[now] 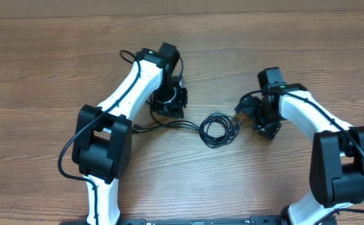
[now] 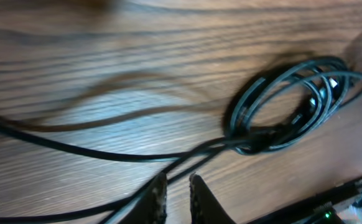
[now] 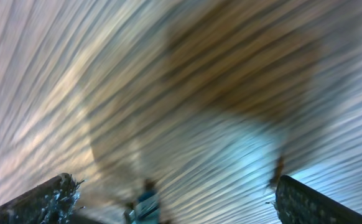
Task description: Untangle cables
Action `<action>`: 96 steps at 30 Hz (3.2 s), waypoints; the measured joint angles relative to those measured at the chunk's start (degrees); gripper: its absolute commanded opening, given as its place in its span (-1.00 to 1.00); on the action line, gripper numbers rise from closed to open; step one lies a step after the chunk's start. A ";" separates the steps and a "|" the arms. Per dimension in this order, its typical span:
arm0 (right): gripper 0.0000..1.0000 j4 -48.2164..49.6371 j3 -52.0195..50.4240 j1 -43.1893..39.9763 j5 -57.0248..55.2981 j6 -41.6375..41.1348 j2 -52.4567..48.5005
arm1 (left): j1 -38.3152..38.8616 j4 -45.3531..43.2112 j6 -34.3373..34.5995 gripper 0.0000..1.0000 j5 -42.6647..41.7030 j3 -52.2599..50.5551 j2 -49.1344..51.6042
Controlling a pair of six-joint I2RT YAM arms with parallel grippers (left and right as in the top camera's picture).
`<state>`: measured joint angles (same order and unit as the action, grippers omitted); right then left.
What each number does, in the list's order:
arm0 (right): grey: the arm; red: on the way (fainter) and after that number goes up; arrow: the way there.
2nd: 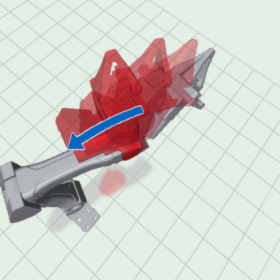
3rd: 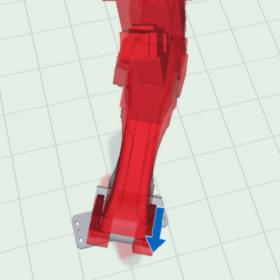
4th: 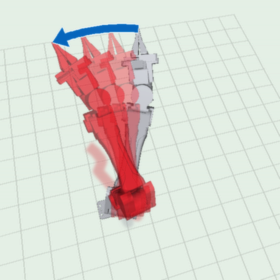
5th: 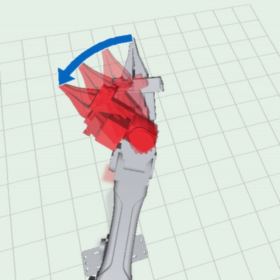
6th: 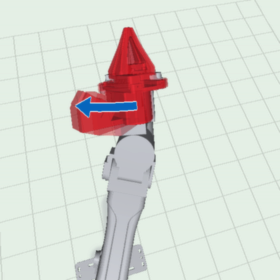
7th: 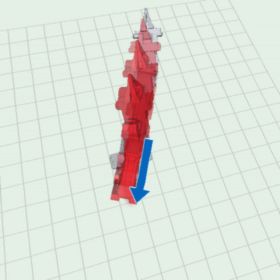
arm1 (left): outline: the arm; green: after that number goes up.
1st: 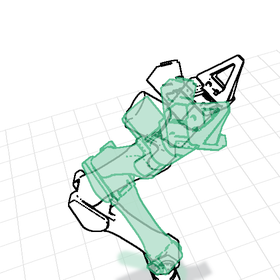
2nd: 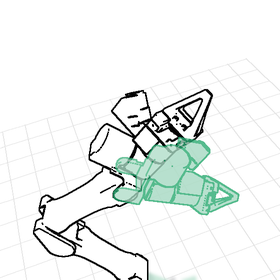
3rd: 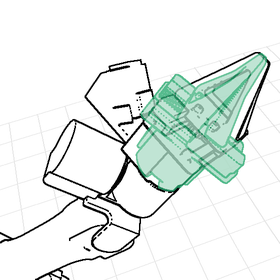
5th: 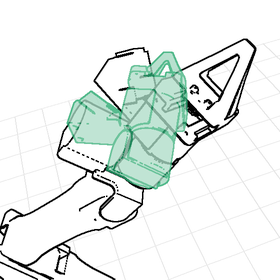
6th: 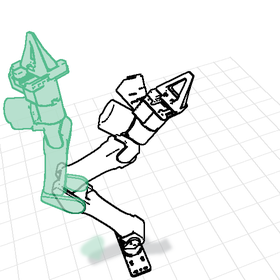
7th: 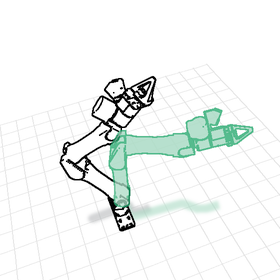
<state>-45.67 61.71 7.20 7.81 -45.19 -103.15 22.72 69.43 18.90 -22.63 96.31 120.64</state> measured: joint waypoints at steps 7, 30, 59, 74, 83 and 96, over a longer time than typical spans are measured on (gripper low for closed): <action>1.00 -7.63 -0.02 -2.12 -0.79 1.33 0.00 | 7.78 -0.24 1.53 0.00 0.07 -0.24 0.00; 1.00 -7.91 -0.02 -0.35 8.81 6.56 0.00 | 7.61 -23.28 25.97 -0.92 -0.52 -17.31 -1.49; 0.46 14.58 -0.13 20.39 -0.72 -1.88 0.00 | -10.73 -22.08 -24.81 -0.92 -32.06 -18.23 -1.25; -0.72 13.55 0.00 19.17 -3.54 3.41 0.00 | -20.35 -6.86 -49.37 -0.92 -50.07 -18.18 -1.25; -0.92 13.60 0.96 17.57 -6.75 10.88 0.00 | -23.23 -6.60 -50.84 -0.83 -50.62 -18.18 -1.25; -0.92 13.97 0.96 17.57 -6.80 11.21 0.00 | -22.12 -6.69 -50.66 0.79 -50.18 -18.16 -1.25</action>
<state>-31.70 62.67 24.77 1.02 -33.98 -103.15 0.60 62.74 -31.77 -72.82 78.15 119.39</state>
